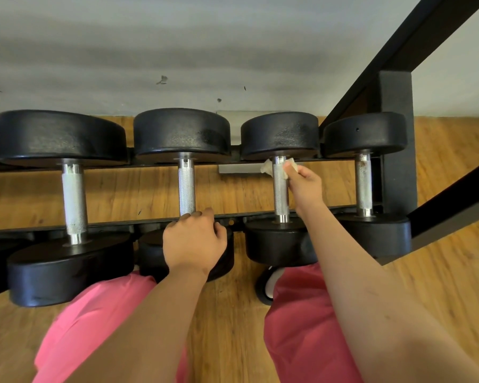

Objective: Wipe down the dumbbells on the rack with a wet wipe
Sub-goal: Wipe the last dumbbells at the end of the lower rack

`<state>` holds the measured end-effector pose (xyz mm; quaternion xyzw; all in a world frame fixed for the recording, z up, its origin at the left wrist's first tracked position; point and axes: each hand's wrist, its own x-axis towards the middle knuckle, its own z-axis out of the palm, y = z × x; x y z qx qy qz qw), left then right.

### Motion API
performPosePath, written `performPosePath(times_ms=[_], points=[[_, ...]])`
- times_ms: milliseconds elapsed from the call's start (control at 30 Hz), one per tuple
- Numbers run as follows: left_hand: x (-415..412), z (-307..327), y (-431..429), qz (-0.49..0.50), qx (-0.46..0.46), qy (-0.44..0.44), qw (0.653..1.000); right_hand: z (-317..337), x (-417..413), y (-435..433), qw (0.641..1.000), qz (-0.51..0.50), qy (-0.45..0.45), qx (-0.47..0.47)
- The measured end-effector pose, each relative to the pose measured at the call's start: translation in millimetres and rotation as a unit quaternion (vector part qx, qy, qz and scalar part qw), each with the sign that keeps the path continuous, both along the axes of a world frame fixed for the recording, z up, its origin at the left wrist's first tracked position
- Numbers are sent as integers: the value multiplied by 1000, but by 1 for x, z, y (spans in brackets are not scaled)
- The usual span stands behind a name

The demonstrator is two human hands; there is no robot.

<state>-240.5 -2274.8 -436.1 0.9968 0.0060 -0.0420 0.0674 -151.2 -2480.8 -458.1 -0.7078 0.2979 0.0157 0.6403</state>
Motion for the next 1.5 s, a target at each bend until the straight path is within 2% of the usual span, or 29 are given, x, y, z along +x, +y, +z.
performPosePath(times_ms=[100,267,367,433,533,567,667,767,1000,1333,1500], points=[[0,0,0,-3,4,3,1000,1,1,1,999,35,7,-17],[0,0,0,-2,3,3,1000,-2,1,0,998,-27,-20,-47],[0,1,0,-4,4,2,1000,2,1,-3,998,34,-5,-45],[0,1,0,-4,4,0,1000,7,3,-3,996,79,27,-23],[0,1,0,-2,10,0,1000,15,8,-7,993,36,69,93],[0,1,0,-1,9,-1,1000,16,7,-8,991,41,66,105],[0,0,0,-3,7,-3,1000,13,1,-13,997,72,9,8],[0,-1,0,-2,11,3,1000,7,1,-7,998,50,-26,-17],[0,-1,0,-3,17,5,1000,1,8,0,996,47,19,-76],[1,1,0,-4,15,7,1000,0,12,-7,987,100,118,-37],[1,0,0,-4,16,4,1000,5,9,-4,992,92,42,-75]])
